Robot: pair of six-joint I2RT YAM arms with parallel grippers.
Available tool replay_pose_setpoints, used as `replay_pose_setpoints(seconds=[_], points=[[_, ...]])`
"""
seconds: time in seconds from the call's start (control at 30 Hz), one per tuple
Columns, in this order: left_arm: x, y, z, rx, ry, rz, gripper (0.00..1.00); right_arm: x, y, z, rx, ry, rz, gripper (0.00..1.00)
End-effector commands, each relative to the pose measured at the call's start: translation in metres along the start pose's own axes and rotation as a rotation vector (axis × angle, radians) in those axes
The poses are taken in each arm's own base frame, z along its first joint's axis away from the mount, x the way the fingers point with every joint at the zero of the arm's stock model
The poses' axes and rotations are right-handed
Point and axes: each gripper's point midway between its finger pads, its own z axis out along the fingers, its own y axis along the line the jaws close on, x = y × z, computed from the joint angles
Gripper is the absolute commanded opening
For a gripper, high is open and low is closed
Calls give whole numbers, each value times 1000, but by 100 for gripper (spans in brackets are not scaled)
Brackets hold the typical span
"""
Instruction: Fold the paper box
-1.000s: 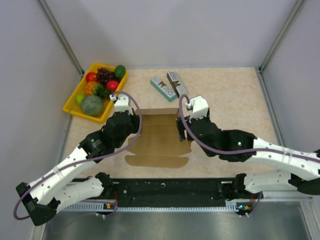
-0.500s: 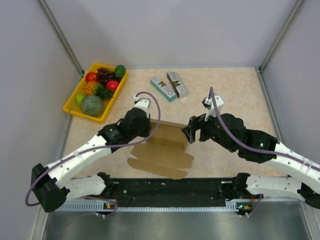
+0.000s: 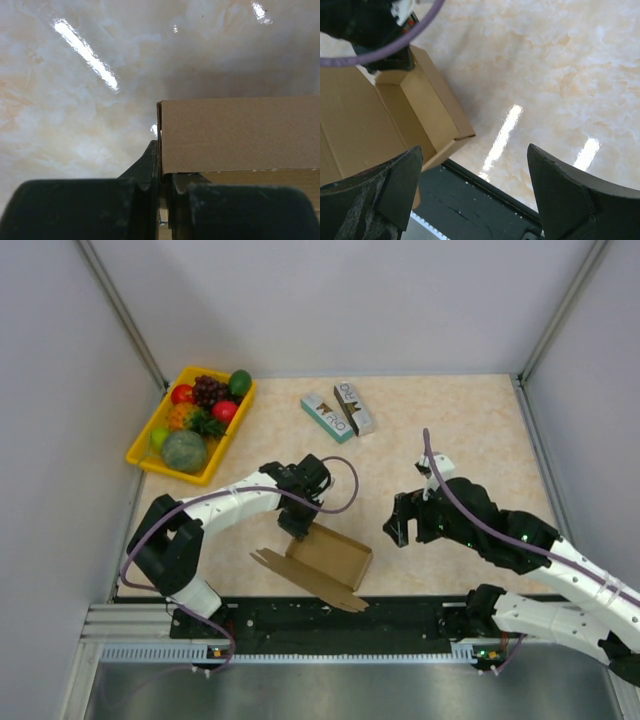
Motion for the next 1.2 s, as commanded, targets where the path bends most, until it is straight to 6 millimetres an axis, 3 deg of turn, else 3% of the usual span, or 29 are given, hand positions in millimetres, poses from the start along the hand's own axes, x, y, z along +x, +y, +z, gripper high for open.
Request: replay_pose_setpoints(seconds=[0.0,0.2,0.27,0.43,0.53,0.63,0.67,0.7,0.73,0.77,0.8,0.83,0.9,0.93,0.97,1.03,1.17], points=[[-9,2,-17,-11,10,88,7,18,-6,12,-6,53,-41,85],[-11,18,-5,-117,37,112,27,30,-4,27,-45,56,-13,85],[-15,22,-4,-142,28,121,28,33,-3,30,-58,43,0,85],[-45,34,-25,-233,-83,95,43,42,-7,40,-51,60,1,85],[-70,34,-62,-194,-227,33,51,45,-10,51,-35,92,-56,85],[-89,42,-115,-159,-390,-34,82,36,-9,59,-30,86,-115,85],[-91,51,-143,-159,-470,-71,89,31,-7,60,-40,70,-126,85],[-94,55,-164,-156,-533,-101,89,27,-5,61,-51,58,-145,85],[-93,61,-181,-159,-586,-128,89,23,2,64,-90,47,-149,85],[-86,71,-216,-165,-697,-179,89,15,0,66,-87,37,-139,86],[-84,76,-236,-171,-784,-223,88,13,-2,71,-84,41,-140,86],[-71,76,-271,-154,-917,-240,88,12,1,79,-107,58,-136,85],[-57,75,-284,-117,-1031,-253,86,12,-3,91,-122,95,-147,84],[-42,71,-315,-74,-1170,-255,87,18,9,103,-184,158,-171,81],[-34,71,-309,-63,-1179,-252,87,21,14,108,-219,187,-191,80],[-10,70,-321,-29,-1249,-271,87,27,33,116,-328,250,-222,76],[20,72,-312,-12,-1235,-306,88,46,44,147,-355,352,-264,74]])
